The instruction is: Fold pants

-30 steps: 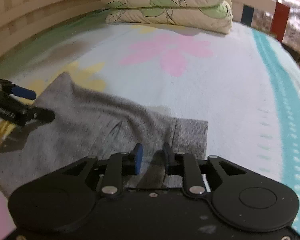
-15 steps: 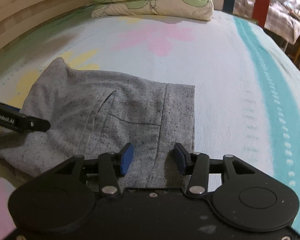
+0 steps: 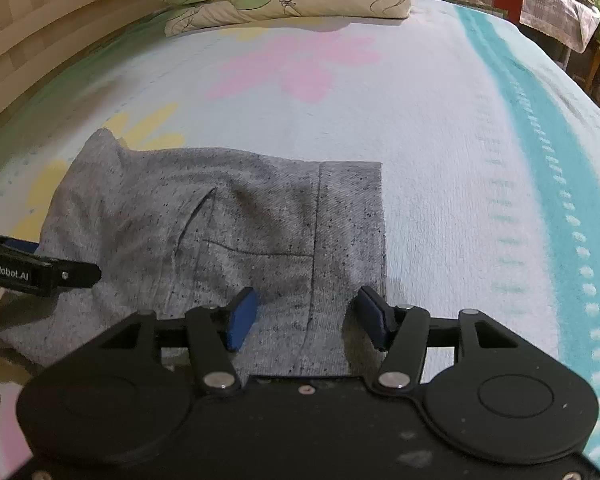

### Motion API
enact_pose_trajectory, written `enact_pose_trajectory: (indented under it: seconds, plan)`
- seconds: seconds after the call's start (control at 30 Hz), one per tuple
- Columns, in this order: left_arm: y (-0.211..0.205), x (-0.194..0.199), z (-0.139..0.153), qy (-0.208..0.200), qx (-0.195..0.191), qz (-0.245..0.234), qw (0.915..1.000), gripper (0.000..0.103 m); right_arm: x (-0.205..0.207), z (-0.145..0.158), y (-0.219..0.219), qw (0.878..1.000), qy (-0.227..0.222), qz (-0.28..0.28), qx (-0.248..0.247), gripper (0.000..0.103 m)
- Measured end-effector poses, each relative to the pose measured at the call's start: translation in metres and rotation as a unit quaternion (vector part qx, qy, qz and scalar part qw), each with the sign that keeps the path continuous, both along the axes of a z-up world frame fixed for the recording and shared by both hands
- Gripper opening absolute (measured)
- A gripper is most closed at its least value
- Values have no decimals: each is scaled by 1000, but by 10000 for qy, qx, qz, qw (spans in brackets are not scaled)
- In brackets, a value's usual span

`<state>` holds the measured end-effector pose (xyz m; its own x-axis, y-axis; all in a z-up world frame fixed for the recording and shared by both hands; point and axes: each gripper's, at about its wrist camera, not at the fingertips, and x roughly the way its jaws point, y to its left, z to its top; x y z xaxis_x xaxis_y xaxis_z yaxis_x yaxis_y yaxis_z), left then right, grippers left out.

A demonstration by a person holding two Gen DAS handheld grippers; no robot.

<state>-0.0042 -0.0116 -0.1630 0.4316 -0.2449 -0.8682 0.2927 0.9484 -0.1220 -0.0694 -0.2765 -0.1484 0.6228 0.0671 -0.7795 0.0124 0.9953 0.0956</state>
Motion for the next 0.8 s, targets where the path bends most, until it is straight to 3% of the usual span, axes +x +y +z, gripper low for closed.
enact_pose_trajectory:
  seconds: [0.43, 0.57, 0.67, 0.8]
  plan:
    - [13, -17, -4, -233, -281, -78, 9993, 102, -2, 5, -28, 9988, 104, -381, 304, 62]
    - [22, -17, -4, -267, -429, -133, 9986, 102, 12, -7, -52, 9930, 334, -399, 1060, 67]
    - [27, -18, -6, -343, -529, -228, 9977, 102, 19, -15, -79, 9809, 381, -385, 1867, 68]
    - [29, -15, -7, -389, -573, -380, 9969, 102, 29, -25, -102, 9658, 380, -92, 2563, 68]
